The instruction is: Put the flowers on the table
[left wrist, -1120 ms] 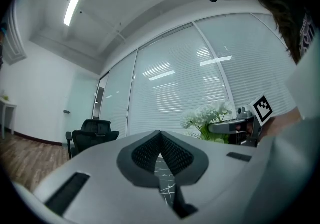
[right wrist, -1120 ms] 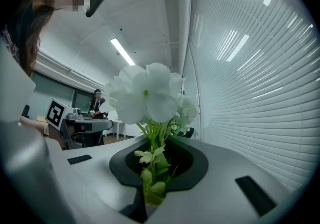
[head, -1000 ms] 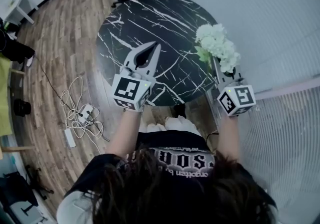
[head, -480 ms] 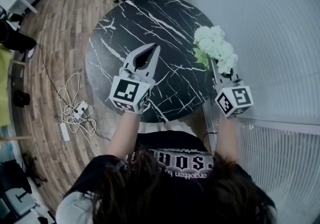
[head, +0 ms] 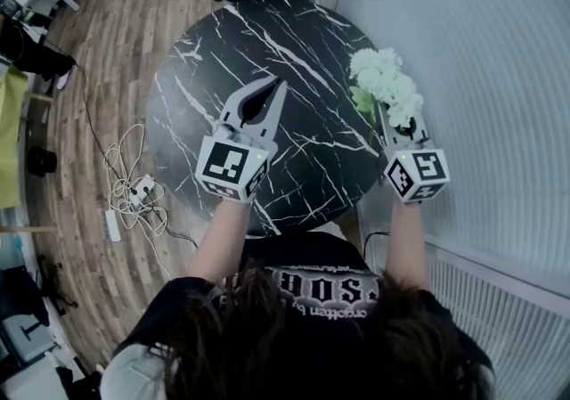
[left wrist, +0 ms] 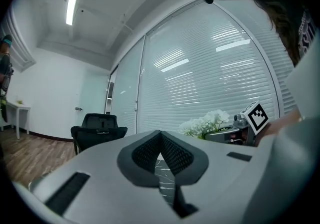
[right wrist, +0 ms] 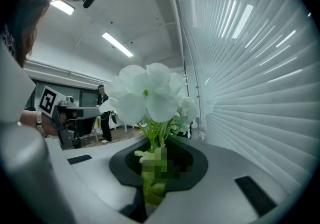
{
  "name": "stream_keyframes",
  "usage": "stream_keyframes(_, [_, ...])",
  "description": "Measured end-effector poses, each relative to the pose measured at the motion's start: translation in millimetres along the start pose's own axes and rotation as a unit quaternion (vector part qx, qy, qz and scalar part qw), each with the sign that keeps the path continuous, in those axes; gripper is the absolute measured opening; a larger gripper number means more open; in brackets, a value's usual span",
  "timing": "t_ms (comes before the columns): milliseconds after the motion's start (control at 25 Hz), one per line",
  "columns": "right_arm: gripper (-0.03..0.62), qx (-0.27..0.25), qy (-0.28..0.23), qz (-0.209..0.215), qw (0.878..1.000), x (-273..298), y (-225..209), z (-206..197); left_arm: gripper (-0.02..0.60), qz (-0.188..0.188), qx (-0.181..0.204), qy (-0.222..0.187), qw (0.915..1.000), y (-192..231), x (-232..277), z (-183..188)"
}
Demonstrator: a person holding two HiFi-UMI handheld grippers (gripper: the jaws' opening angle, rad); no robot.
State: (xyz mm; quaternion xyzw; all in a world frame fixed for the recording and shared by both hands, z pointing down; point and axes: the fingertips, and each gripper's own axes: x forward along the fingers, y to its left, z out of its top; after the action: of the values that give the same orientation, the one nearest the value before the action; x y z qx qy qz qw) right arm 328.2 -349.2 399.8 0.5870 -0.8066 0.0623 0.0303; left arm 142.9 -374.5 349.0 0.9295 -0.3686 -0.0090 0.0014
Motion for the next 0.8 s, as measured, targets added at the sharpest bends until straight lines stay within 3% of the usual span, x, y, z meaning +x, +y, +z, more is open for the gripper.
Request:
stream_keyframes(360, [0.052, 0.009, 0.045, 0.004, 0.999, 41.9, -44.9, -37.1, 0.002, 0.029, 0.001, 0.013, 0.9995, 9.5, 13.4, -7.5])
stream_keyframes(800, [0.052, 0.032, 0.125, -0.005, 0.992, 93.3, -82.2, -114.6, 0.002, 0.048, -0.001, 0.039, 0.9981, 22.0, 20.5, -20.3])
